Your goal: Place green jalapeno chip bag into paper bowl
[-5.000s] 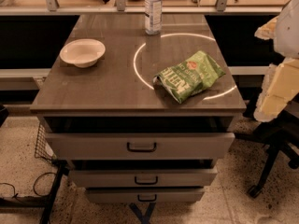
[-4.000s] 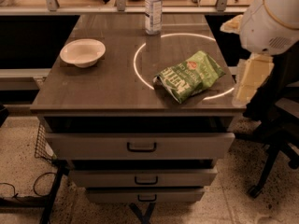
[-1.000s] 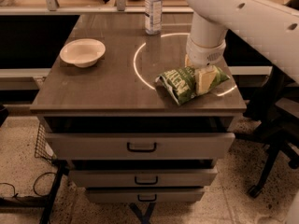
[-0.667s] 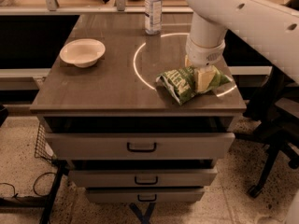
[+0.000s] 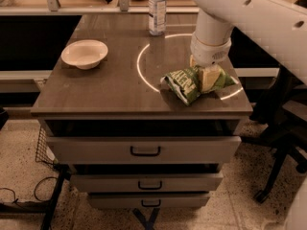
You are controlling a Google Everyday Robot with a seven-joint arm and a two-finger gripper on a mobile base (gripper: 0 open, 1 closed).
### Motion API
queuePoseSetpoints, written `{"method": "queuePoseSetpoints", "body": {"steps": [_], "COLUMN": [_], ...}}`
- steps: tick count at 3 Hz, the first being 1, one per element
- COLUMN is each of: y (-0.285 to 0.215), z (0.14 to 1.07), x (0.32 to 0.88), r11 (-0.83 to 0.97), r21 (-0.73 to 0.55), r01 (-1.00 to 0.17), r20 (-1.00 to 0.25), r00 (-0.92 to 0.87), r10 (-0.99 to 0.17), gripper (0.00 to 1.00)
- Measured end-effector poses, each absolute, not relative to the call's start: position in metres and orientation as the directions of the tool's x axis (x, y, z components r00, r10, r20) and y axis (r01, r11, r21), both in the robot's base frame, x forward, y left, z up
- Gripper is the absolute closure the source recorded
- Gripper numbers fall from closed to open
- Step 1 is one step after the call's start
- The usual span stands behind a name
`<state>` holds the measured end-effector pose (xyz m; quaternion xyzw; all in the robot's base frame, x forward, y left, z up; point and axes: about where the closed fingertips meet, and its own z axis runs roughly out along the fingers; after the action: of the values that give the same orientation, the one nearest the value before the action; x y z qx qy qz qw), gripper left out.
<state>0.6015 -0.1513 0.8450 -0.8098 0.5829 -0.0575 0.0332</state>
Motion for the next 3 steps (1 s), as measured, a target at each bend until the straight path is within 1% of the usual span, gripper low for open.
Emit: {"method": "queuePoseSetpoints", "body": {"steps": [1, 2, 3], "y": [-0.136, -0.095, -0.057], "z": [0.874, 0.903, 0.929], "x": [0.615, 0.639, 0.667], "r11": [-0.344, -0.389, -0.366], "r21": [-0.149, -0.183, -0.255], "r01": [-0.927, -0.903, -0.895], "r20": [0.004, -0.085, -0.18], "r00": [0.348, 0.409, 0.416], "r10": [-0.938, -0.908, -0.891], "gripper": [1.0, 1.0, 1.0]}}
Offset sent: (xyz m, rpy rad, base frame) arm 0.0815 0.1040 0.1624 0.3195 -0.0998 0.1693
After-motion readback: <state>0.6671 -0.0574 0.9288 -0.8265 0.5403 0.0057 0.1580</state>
